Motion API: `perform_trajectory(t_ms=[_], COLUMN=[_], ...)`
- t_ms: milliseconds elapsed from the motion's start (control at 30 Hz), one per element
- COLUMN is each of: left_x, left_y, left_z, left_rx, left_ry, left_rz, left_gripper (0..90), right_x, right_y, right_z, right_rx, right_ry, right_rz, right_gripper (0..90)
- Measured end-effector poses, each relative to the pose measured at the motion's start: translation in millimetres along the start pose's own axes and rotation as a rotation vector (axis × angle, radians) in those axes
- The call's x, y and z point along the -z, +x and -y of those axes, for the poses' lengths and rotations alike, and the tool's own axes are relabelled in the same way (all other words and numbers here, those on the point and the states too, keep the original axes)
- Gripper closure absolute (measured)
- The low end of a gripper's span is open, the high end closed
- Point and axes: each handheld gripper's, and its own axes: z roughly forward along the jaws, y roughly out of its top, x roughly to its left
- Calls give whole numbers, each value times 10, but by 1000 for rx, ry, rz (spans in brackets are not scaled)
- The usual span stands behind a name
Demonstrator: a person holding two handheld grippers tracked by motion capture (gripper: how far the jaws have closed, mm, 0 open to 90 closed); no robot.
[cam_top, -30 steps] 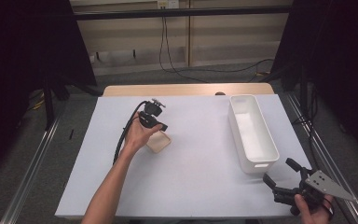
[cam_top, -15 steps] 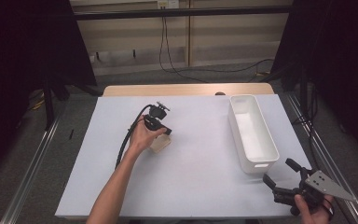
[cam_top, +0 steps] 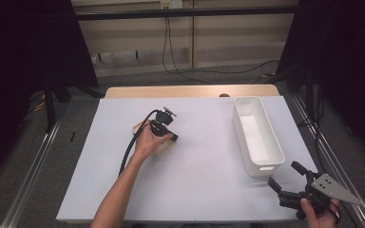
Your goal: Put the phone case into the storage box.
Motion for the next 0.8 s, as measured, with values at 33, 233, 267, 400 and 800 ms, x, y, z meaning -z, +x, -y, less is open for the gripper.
perform_trajectory(t_ms=[33,233,267,400,800], left_x=[3,23,35,51,114], left_y=[-2,7,-6,-19,-39], left_z=[6,75,91,116,261], left_rx=[-1,6,5,-5,-8], left_ry=[-2,-28,-23,-15,-34], left_rz=[-4,12,5,8,19], left_gripper=[900,900,900,900,900], right_x=[1,1,1,0,-1], right_y=[0,2,1,1,5], right_z=[0,-1,0,0,2], right_rx=[0,0,-1,1,4], right_ry=[0,0,0,0,5], right_rz=[0,0,0,0,-1], right_gripper=[0,0,0,0,1])
